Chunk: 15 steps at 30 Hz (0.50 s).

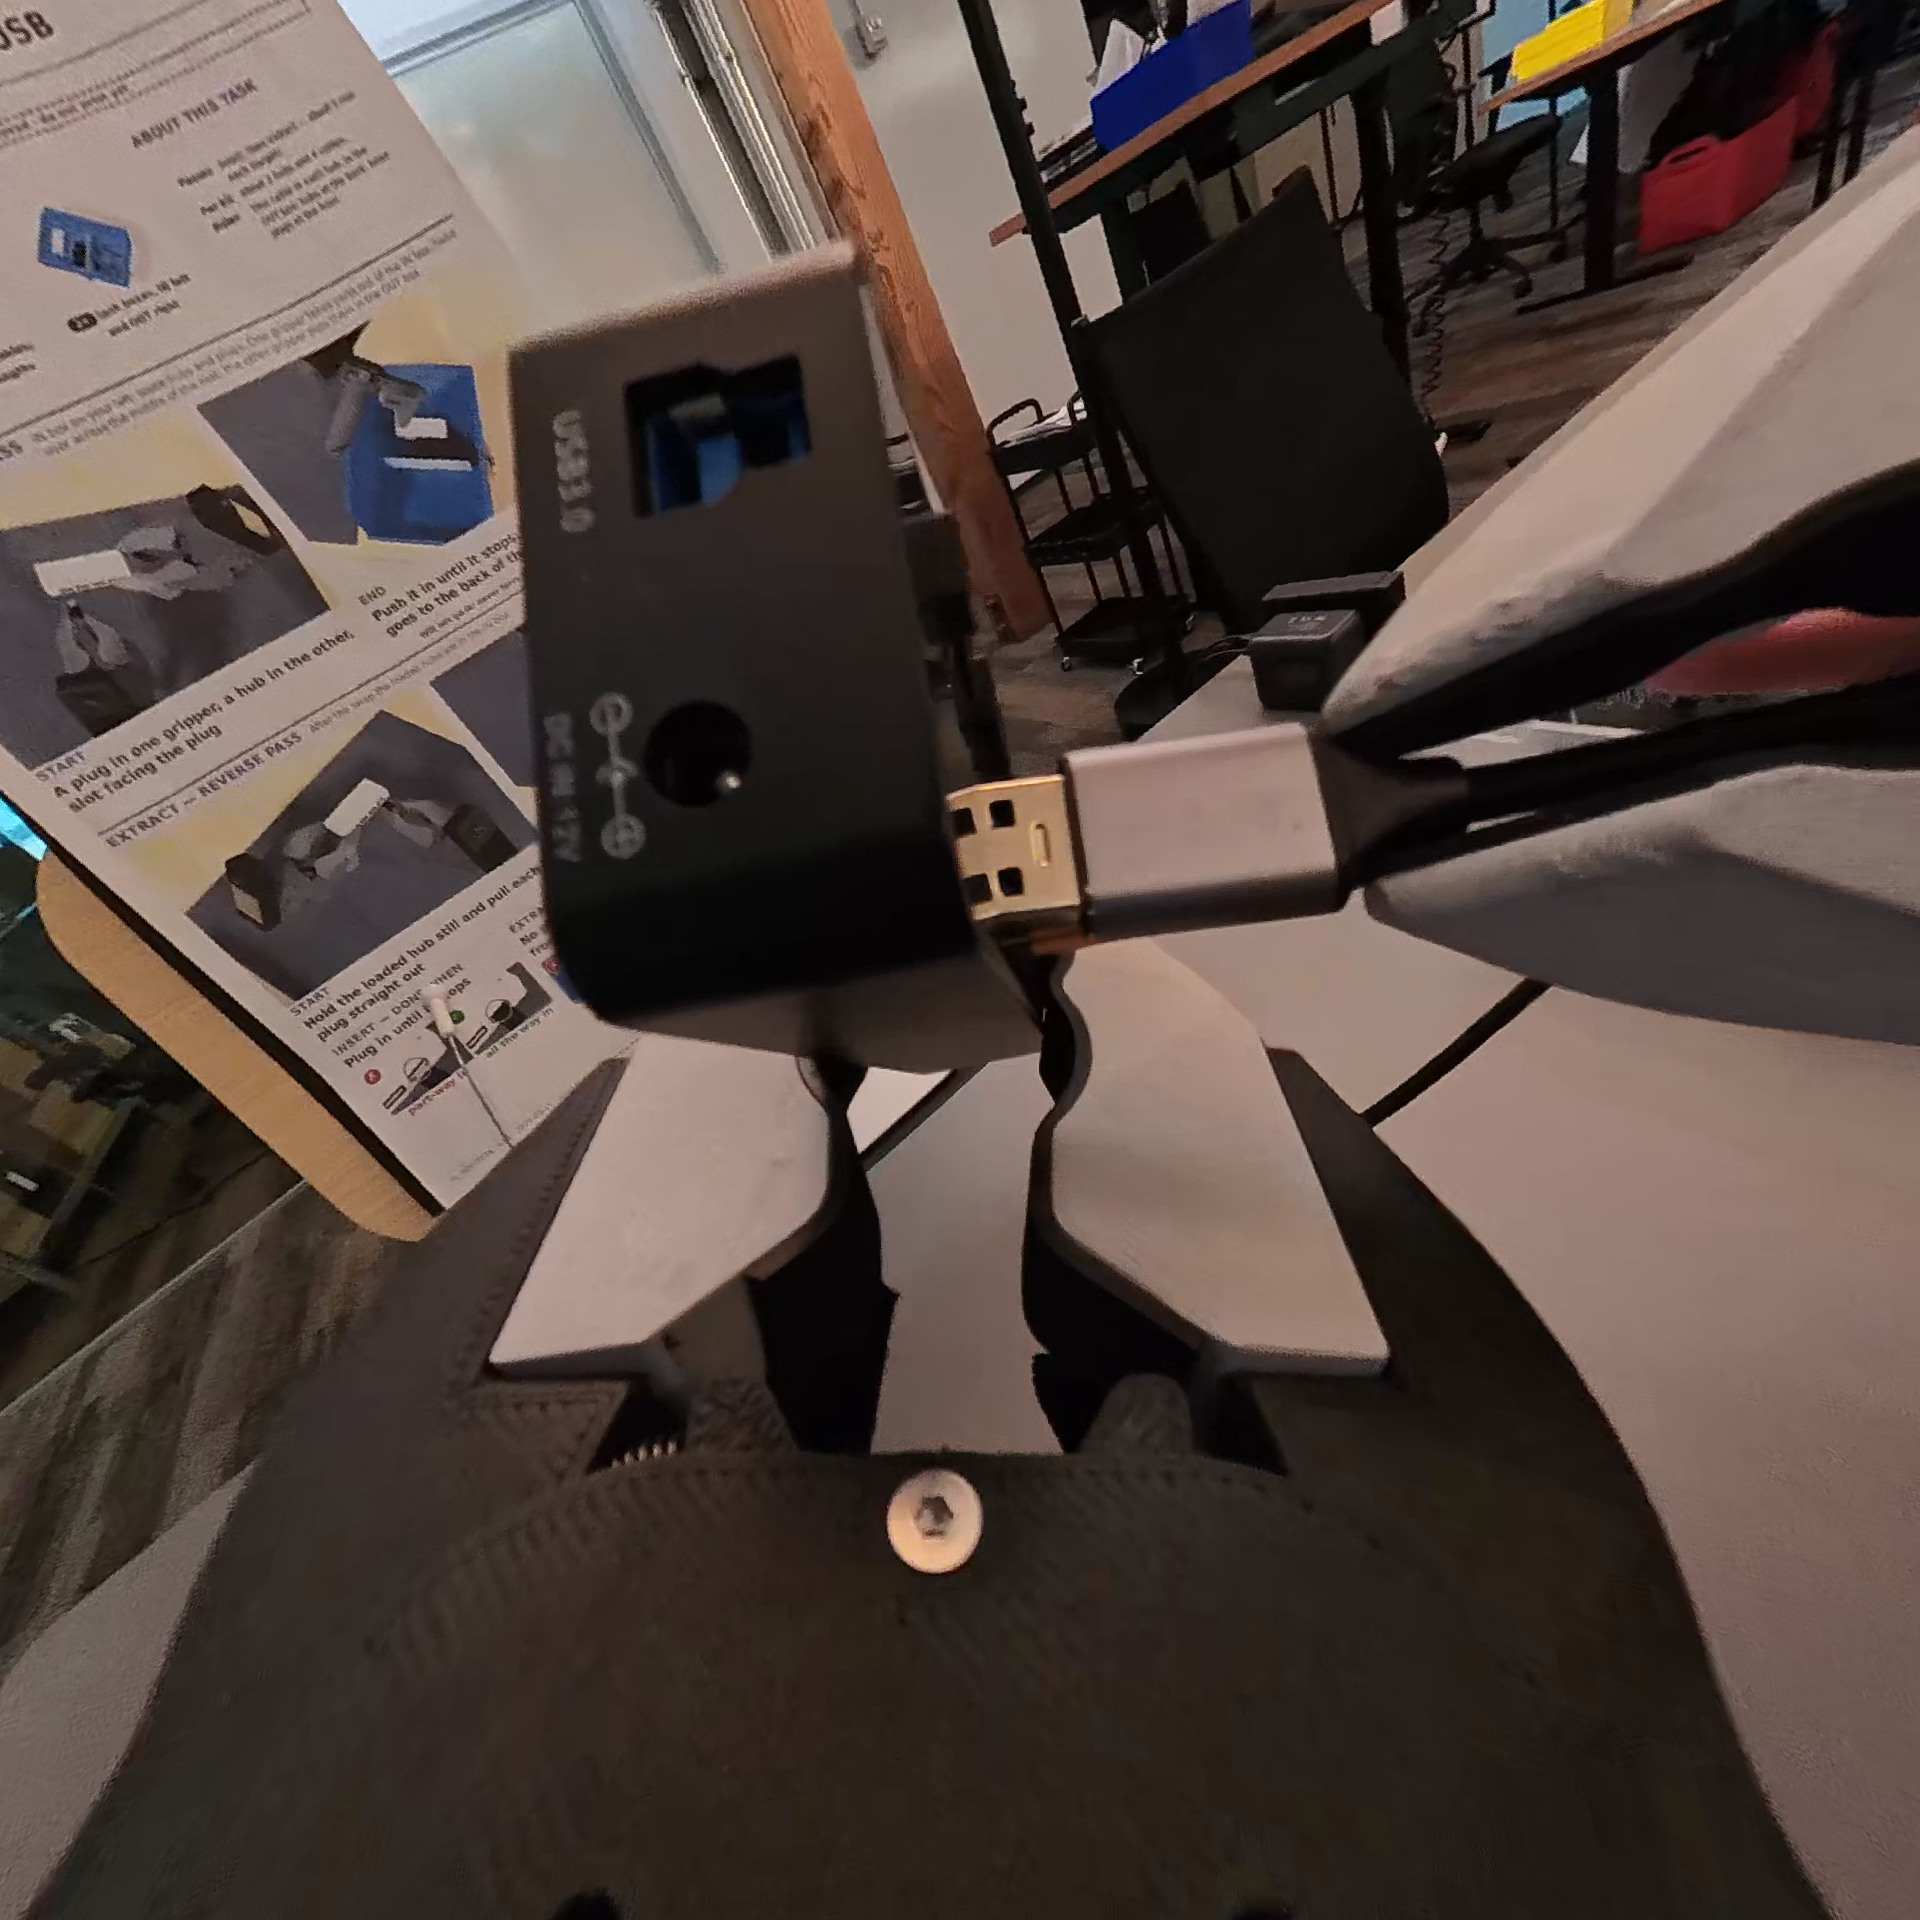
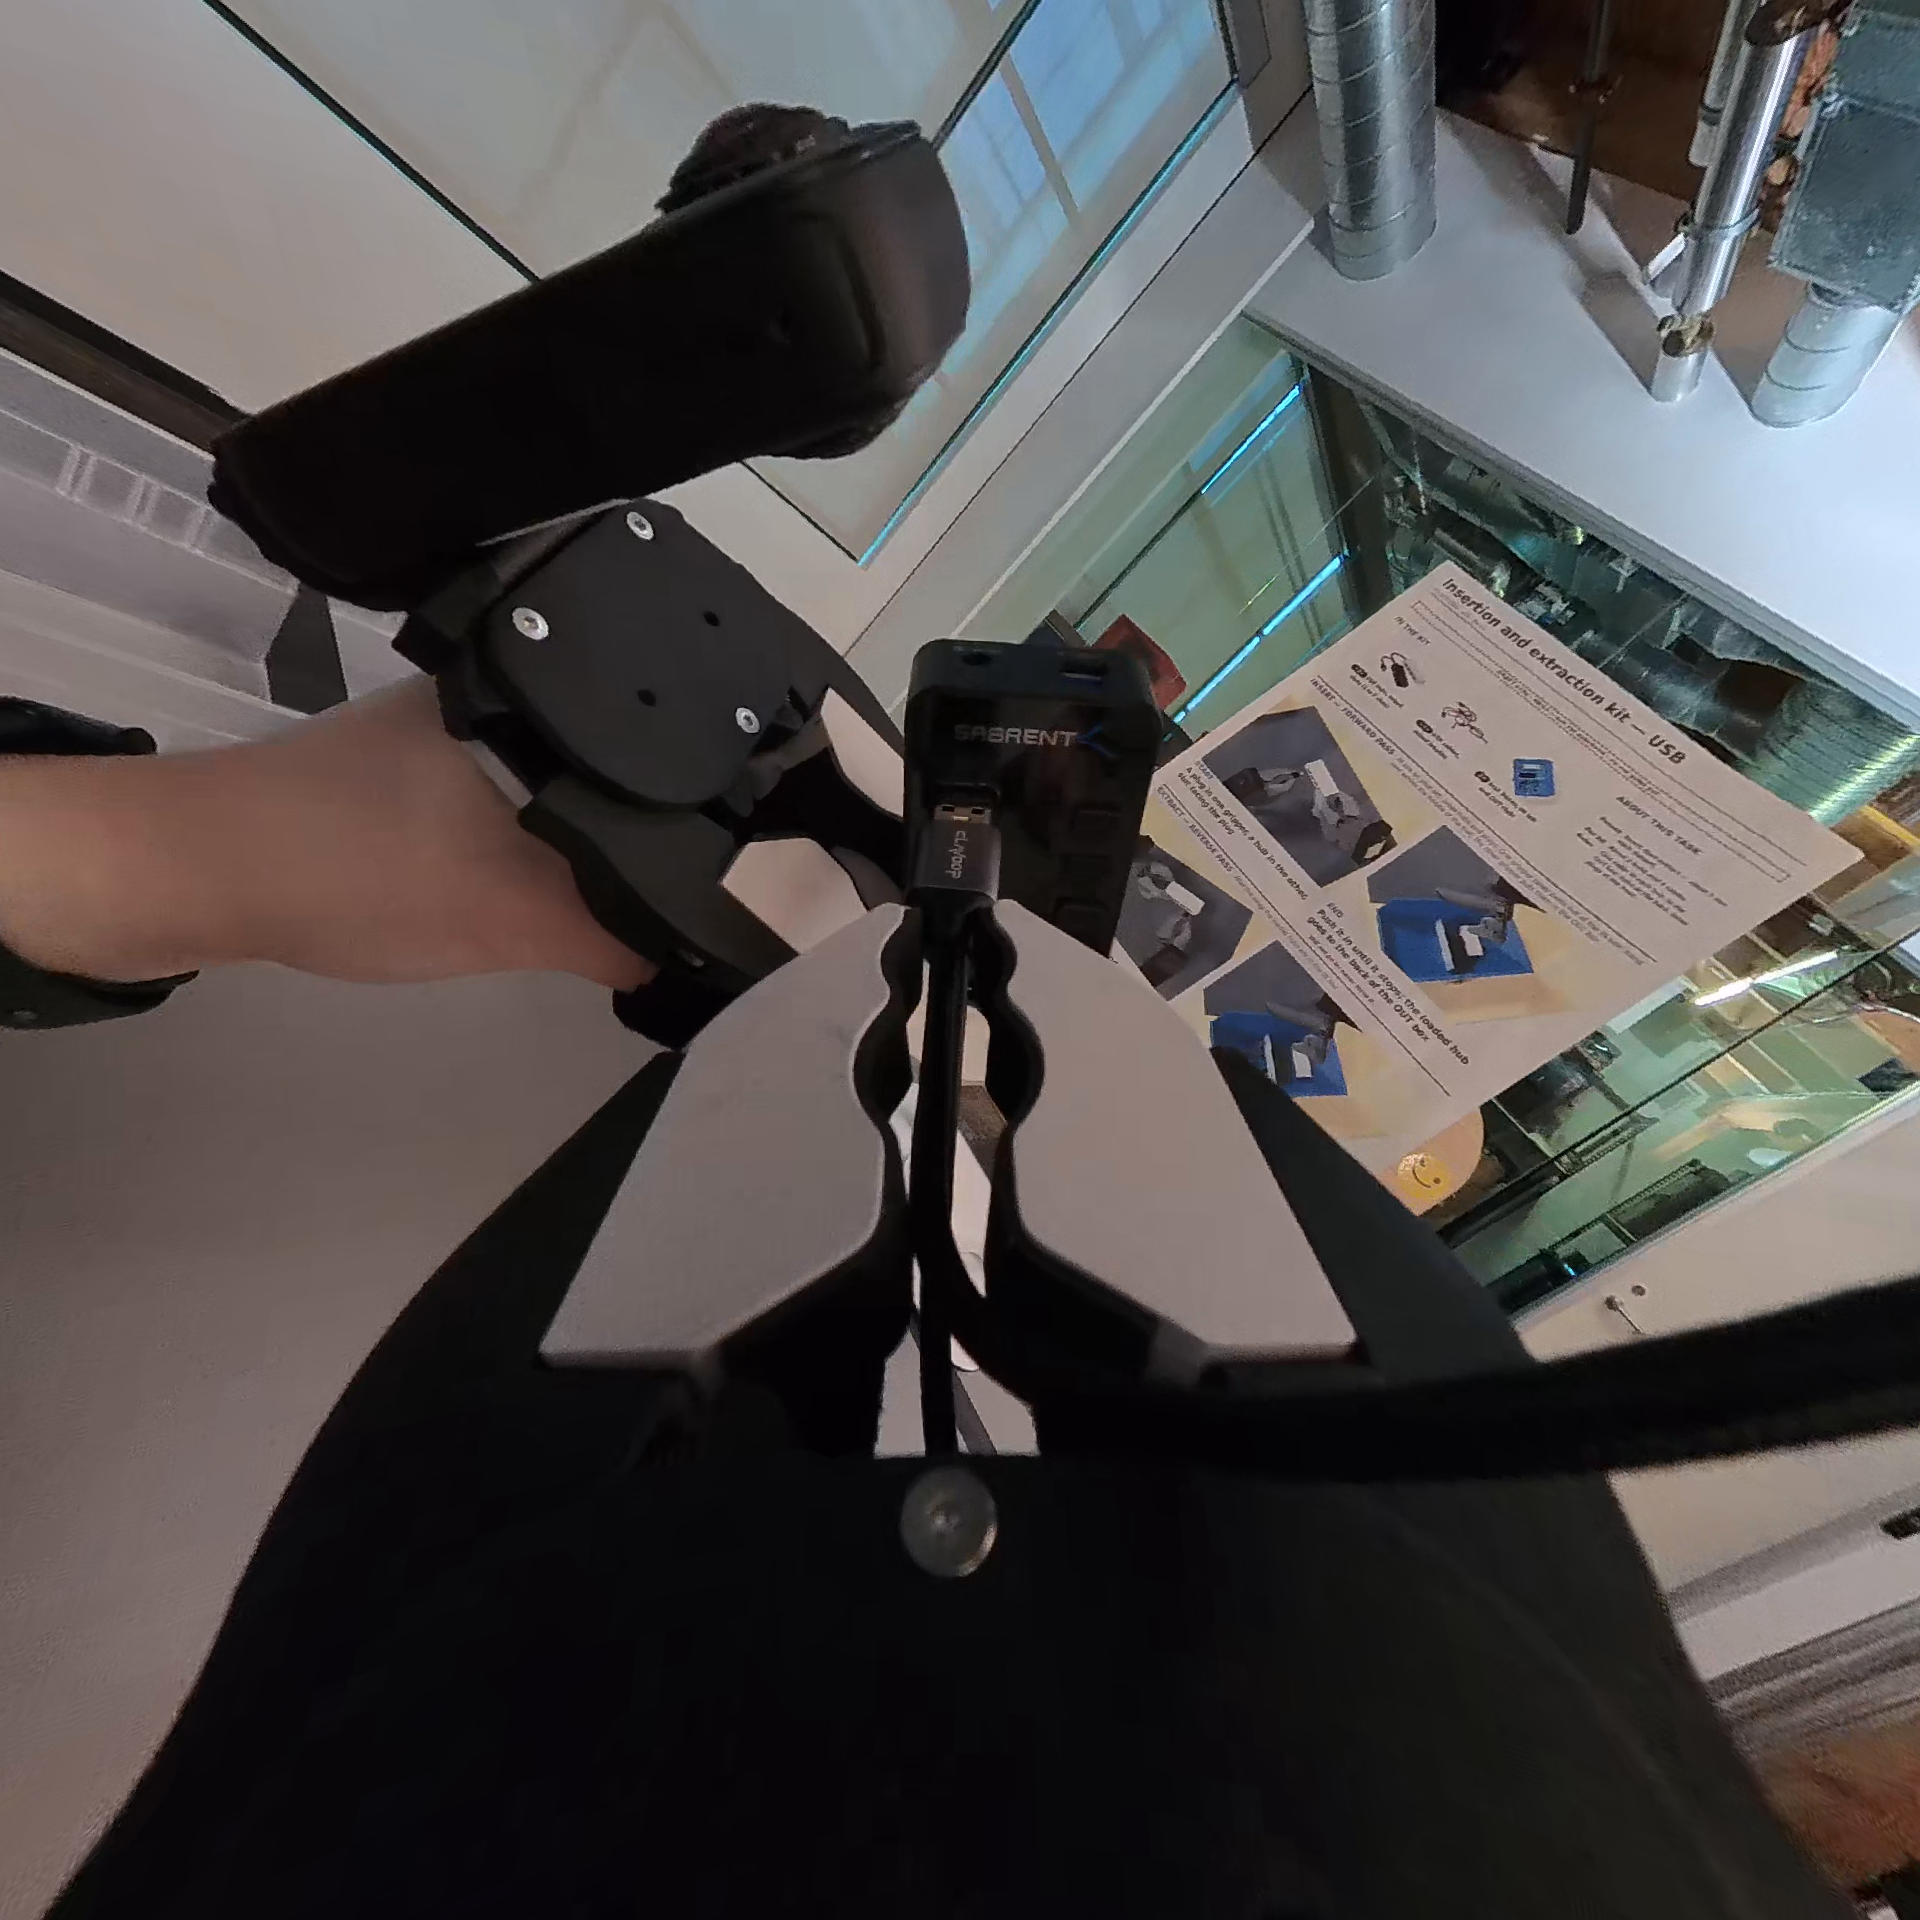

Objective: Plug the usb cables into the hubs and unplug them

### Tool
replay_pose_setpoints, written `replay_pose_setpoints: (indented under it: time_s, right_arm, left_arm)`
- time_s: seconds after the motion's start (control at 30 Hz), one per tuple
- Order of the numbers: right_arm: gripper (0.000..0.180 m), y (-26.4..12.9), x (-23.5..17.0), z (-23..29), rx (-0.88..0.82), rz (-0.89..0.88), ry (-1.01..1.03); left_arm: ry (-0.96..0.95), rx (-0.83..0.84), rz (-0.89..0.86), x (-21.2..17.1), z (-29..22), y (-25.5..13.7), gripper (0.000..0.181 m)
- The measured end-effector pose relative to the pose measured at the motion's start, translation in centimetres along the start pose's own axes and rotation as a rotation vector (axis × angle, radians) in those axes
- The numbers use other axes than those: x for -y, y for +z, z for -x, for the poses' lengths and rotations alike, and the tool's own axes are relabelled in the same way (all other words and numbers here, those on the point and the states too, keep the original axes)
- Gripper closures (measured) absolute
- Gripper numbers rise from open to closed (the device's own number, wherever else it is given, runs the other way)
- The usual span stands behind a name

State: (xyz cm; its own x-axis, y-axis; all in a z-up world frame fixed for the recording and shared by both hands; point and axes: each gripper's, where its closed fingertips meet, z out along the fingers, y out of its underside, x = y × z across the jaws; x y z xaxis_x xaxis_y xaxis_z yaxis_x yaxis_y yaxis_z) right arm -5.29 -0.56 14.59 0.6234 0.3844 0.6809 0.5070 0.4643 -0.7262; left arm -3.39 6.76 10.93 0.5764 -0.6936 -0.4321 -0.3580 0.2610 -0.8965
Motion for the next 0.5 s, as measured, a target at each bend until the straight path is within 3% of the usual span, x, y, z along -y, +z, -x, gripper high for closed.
replay_pose_setpoints:
  time_s: [0.5]
  right_arm:
    - [0.170, -0.3, 0.0, -0.4, -0.001, 0.008, 0.021]
  left_arm:
    - [0.065, 0.013, 0.007, 0.1, -0.7, 0.3, 0.152]
